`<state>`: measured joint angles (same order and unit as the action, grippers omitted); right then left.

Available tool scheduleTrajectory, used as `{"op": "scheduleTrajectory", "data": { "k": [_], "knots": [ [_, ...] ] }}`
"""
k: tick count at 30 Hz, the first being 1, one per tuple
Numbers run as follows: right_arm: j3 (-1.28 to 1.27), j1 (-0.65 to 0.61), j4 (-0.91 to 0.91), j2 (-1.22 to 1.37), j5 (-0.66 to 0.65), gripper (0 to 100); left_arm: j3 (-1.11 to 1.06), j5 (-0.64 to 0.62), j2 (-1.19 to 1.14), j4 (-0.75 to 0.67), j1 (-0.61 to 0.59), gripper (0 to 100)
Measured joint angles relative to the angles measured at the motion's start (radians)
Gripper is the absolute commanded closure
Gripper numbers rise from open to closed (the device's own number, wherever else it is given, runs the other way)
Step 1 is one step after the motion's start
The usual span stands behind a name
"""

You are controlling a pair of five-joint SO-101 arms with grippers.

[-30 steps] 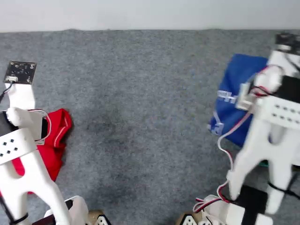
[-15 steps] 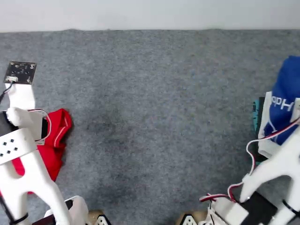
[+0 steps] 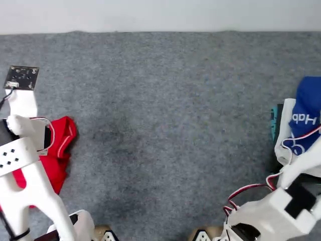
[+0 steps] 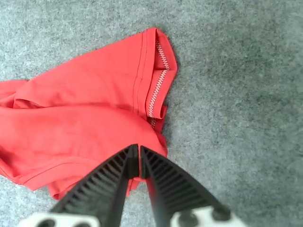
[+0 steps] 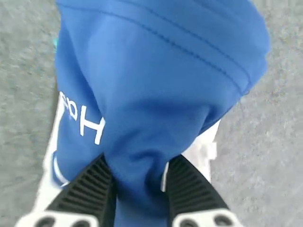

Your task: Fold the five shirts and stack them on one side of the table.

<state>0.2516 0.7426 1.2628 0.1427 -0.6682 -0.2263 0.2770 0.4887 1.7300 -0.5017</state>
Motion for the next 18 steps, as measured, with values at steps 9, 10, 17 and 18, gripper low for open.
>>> {"op": "scheduleTrajectory", "data": {
  "k": [9,10,17,18],
  "knots": [
    [0.008,0.060,-0.054,0.014,-0.133,61.9,0.000,0.000,0.000,0.000,0.000,98],
    [0.014,0.071,-0.054,0.014,-0.133,62.0,0.000,0.000,0.000,0.000,0.000,98],
    [0.017,0.084,-0.054,0.014,-0.133,76.3,0.000,0.000,0.000,0.000,0.000,98],
    [0.017,0.084,-0.052,0.014,-0.133,82.0,0.000,0.000,0.000,0.000,0.000,98]
  ]
}}
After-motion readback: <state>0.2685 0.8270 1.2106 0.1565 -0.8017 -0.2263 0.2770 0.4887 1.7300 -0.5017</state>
